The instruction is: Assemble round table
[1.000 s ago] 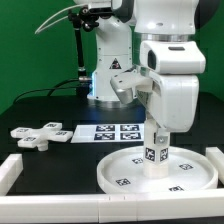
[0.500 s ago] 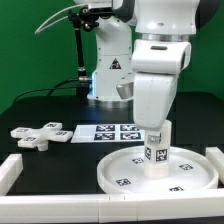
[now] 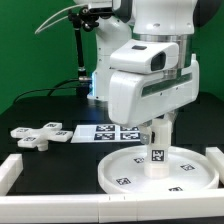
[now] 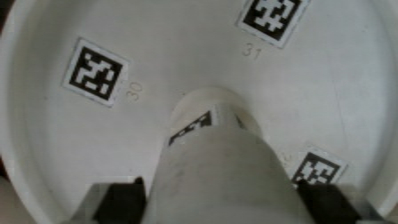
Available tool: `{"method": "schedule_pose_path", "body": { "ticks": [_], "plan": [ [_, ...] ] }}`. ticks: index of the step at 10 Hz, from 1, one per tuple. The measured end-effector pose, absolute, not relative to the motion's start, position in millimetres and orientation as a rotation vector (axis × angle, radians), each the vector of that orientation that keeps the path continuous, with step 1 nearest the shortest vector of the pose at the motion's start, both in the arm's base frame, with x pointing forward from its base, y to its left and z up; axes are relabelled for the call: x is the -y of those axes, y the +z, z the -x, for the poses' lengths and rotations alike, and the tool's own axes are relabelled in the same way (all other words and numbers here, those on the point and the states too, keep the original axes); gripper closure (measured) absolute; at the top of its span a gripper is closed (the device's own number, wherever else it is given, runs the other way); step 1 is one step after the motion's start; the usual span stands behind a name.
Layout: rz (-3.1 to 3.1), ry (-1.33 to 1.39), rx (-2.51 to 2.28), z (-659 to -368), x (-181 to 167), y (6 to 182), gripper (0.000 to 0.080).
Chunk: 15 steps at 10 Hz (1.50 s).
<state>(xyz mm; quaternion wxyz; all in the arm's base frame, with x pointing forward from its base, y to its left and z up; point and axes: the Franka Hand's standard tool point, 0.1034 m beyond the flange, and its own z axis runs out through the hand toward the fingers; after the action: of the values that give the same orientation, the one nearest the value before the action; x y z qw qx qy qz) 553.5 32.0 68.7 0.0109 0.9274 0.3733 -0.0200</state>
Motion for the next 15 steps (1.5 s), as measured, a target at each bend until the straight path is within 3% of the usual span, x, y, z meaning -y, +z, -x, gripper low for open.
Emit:
{"method": "schedule_pose_path", "body": {
  "ticks": [15],
  "plan": [
    [-3.135,-0.065,0.728,-553.7,-29.1,68.4,0.0392]
  ]
}}
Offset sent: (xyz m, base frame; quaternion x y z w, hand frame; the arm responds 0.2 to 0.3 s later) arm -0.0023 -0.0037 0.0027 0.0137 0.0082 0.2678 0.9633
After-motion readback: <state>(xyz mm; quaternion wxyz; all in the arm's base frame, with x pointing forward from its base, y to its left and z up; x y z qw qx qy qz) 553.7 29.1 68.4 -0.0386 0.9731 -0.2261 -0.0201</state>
